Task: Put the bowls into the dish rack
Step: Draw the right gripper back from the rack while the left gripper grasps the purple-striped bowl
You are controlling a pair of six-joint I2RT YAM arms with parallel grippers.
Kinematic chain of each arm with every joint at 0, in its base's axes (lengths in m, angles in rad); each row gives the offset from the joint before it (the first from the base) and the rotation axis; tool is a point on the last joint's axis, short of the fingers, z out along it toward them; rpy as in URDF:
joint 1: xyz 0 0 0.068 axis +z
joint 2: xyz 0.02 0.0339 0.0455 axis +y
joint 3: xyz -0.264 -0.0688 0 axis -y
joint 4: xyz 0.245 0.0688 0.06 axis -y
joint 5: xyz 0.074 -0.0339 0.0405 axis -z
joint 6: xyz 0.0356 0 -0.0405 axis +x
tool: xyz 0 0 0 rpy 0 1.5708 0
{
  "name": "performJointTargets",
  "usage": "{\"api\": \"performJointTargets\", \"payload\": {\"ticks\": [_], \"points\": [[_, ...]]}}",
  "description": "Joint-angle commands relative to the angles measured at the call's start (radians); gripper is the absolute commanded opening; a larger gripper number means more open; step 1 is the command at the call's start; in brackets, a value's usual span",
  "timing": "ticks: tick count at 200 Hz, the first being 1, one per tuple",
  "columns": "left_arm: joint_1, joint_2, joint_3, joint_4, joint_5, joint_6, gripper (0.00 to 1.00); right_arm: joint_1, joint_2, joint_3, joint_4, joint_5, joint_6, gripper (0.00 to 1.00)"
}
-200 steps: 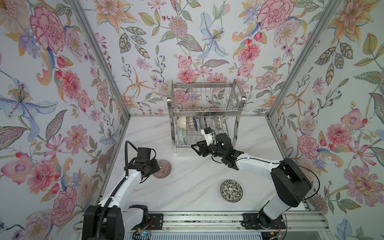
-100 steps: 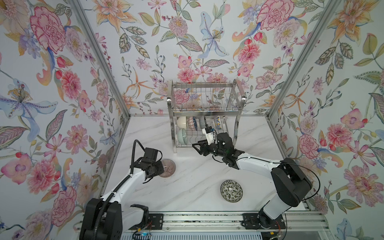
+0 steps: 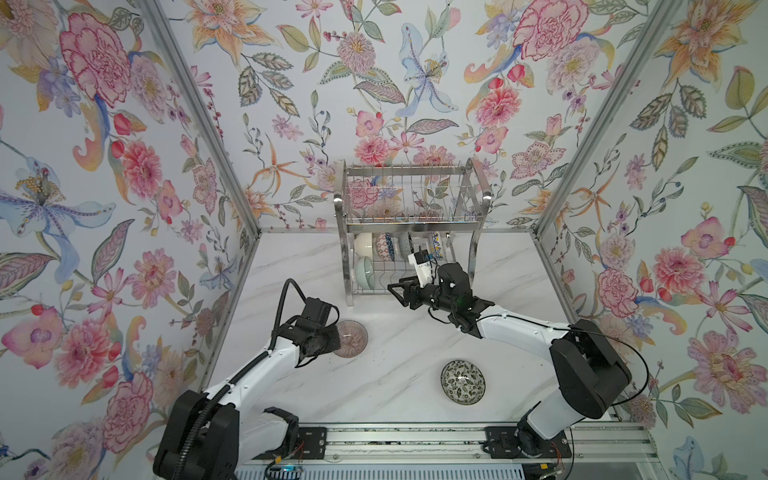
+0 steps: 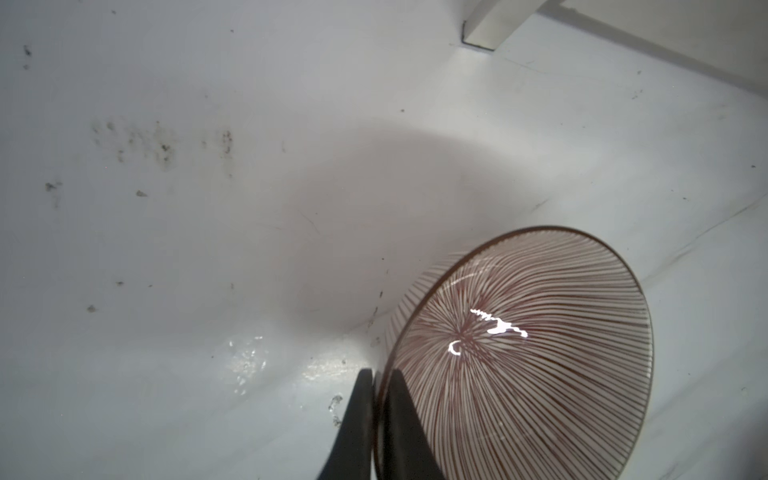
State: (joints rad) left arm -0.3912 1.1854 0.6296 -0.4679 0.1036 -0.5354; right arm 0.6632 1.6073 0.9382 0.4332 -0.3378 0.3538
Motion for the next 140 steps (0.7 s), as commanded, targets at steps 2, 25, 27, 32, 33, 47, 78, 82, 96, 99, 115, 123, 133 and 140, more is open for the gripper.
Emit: {"api": "performJointTargets", "payload": {"ticks": [2,25,27,32,33,47,78,82,96,99,115,123,133,140], "points": [[-0.05,-0.007,-0.003,0.01,0.01,-0.03,0.06,-0.003,-0.041,-0.016,-0.039,0.032,-0.045,0.57],[-0.097,-0.004,0.007,0.025,-0.001,-0.054,0.06,-0.002,-0.06,-0.024,-0.061,0.044,-0.069,0.57],[-0.102,-0.004,0.008,0.027,-0.001,-0.057,0.06,-0.003,-0.062,-0.026,-0.062,0.045,-0.07,0.57],[-0.112,0.0,0.01,0.031,-0.002,-0.062,0.07,-0.002,-0.064,-0.029,-0.068,0.045,-0.075,0.57],[-0.114,0.001,0.01,0.032,-0.002,-0.062,0.07,-0.003,-0.064,-0.03,-0.069,0.046,-0.076,0.57],[-0.144,0.014,0.018,0.04,-0.009,-0.077,0.07,-0.002,-0.071,-0.033,-0.09,0.048,-0.094,0.57],[-0.197,0.039,0.031,0.077,-0.006,-0.105,0.1,0.016,-0.09,-0.042,-0.136,0.053,-0.158,0.57],[-0.204,0.042,0.033,0.08,-0.005,-0.107,0.1,0.02,-0.092,-0.043,-0.144,0.051,-0.17,0.57],[-0.215,0.051,0.042,0.085,-0.001,-0.113,0.11,0.034,-0.098,-0.043,-0.17,0.042,-0.222,0.57],[-0.216,0.052,0.043,0.086,0.001,-0.113,0.12,0.037,-0.099,-0.042,-0.177,0.038,-0.233,0.57],[-0.218,0.049,0.047,0.091,0.012,-0.114,0.17,0.059,-0.108,-0.046,-0.207,0.022,-0.308,0.57],[-0.218,0.045,0.051,0.09,0.011,-0.113,0.2,0.07,-0.112,-0.049,-0.218,0.014,-0.349,0.57],[-0.218,0.042,0.058,0.085,0.006,-0.108,0.24,0.082,-0.116,-0.053,-0.236,0.005,-0.393,0.57],[-0.218,0.04,0.062,0.082,0.003,-0.106,0.27,0.091,-0.116,-0.052,-0.249,0.005,-0.419,0.57]]}}
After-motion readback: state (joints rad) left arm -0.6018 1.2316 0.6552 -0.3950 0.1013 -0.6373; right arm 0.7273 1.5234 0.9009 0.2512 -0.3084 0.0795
